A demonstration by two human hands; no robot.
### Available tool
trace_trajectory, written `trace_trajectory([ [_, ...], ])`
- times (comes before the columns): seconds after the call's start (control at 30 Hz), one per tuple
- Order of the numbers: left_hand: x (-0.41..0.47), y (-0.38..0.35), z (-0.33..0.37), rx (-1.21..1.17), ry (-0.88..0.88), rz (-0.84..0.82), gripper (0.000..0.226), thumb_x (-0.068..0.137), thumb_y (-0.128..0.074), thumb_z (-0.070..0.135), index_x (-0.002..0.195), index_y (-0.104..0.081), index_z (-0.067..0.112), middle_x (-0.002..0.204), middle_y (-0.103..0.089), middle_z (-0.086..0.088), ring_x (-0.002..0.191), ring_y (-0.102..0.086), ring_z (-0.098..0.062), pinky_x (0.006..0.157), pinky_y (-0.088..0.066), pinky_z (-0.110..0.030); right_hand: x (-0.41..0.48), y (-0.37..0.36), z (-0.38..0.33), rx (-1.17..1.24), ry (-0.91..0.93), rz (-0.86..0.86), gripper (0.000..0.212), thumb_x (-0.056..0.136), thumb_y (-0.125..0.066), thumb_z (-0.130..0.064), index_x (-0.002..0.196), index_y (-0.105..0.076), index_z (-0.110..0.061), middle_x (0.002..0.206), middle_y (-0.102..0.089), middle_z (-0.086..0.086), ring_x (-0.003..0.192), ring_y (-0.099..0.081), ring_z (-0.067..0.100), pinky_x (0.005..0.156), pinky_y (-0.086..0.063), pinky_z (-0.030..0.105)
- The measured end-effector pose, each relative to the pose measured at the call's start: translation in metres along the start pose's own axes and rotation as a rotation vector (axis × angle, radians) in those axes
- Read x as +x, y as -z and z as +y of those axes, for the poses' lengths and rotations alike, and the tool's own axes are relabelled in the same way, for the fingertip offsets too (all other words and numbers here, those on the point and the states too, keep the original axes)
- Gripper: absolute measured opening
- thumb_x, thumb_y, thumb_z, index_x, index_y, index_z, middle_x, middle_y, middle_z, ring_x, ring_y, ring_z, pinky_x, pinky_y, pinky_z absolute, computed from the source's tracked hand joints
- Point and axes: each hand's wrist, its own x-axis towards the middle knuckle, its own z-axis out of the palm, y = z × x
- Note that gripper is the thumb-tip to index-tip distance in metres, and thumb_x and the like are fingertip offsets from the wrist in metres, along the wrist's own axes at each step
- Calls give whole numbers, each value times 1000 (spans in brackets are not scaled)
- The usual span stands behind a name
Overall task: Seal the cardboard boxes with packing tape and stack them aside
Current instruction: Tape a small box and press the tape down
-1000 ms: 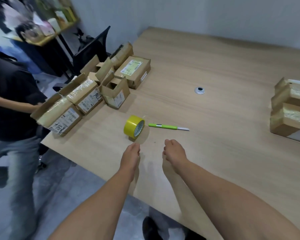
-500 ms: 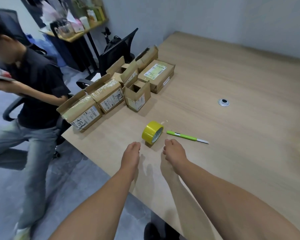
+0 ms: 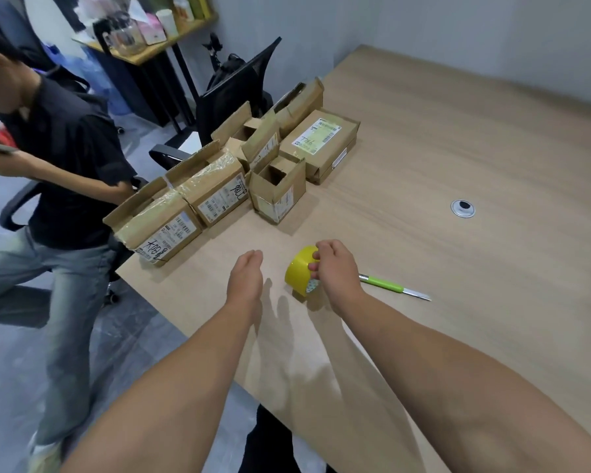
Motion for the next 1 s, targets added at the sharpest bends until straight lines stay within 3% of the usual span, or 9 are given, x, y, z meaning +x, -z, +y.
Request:
trace_trajectory([
  [0.13,41,0,24,19,-5,-14,43,103,-45,32,142,-51,17,144,-50,-4,133,-46,-22,99,-34,-33,27,-15,-26,-132,-26,128,25,95,-43,-26,77,-57,-16,85,-62,5,81,-62,33,78,-55,48],
  [0.27,79,-4,44,52,28,-41,43,104,-43,34,142,-50,16,144,-50,-5,133,-45,-22,100,-33,-33,50,-16,-46,-325,-54,180,28,95,-40,-18,69,-43,-7,73,-51,9,70,-42,26,61,-37,36],
  [0.4,108,-8,66,61,21,-61,46,106,-38,38,149,-43,21,149,-46,0,137,-42,-20,109,-32,-36,75,-33,-58,-198,-102,187,34,93,-41,-25,91,-55,6,93,-63,18,77,-50,27,71,-49,44],
  [0.57,140,-10,77,79,-42,-69,43,107,-32,38,144,-47,22,129,-46,8,121,-38,-10,99,-27,-30,98,-57,-66,-63,-303,84,28,100,-40,-39,89,-53,-16,98,-56,8,82,-50,25,73,-44,38],
  [0.7,159,-12,81,14,32,-73,48,105,-37,45,146,-49,25,139,-52,6,133,-43,-15,112,-30,-35,113,-74,-60,121,-449,7,39,104,-35,-49,125,-54,-22,122,-56,2,105,-56,25,82,-44,35],
  [0.73,162,-13,83,-10,44,-81,46,104,-38,46,144,-51,26,139,-53,6,133,-43,-15,114,-29,-35,116,-79,-59,189,-472,4,36,104,-35,-50,123,-54,-25,119,-57,1,104,-56,24,81,-45,33],
  [0.83,171,-17,89,-64,75,-117,44,103,-40,49,139,-55,27,137,-56,4,131,-46,-17,117,-30,-39,120,-90,-58,329,-527,21,26,104,-37,-50,90,-48,-31,82,-46,-8,69,-44,14,65,-41,25],
  [0.9,176,-18,91,-91,101,-158,48,101,-42,53,137,-57,25,138,-58,2,132,-48,-19,118,-32,-43,122,-95,-56,344,-527,27,23,105,-37,-50,103,-49,-30,90,-49,-8,78,-49,15,81,-47,28],
  [1.0,179,-20,90,-111,110,-188,44,100,-45,52,130,-62,26,127,-65,8,126,-55,-13,115,-38,-38,125,-99,-53,352,-508,22,36,104,-40,-51,128,-54,-28,124,-57,-5,112,-54,16,97,-47,37],
])
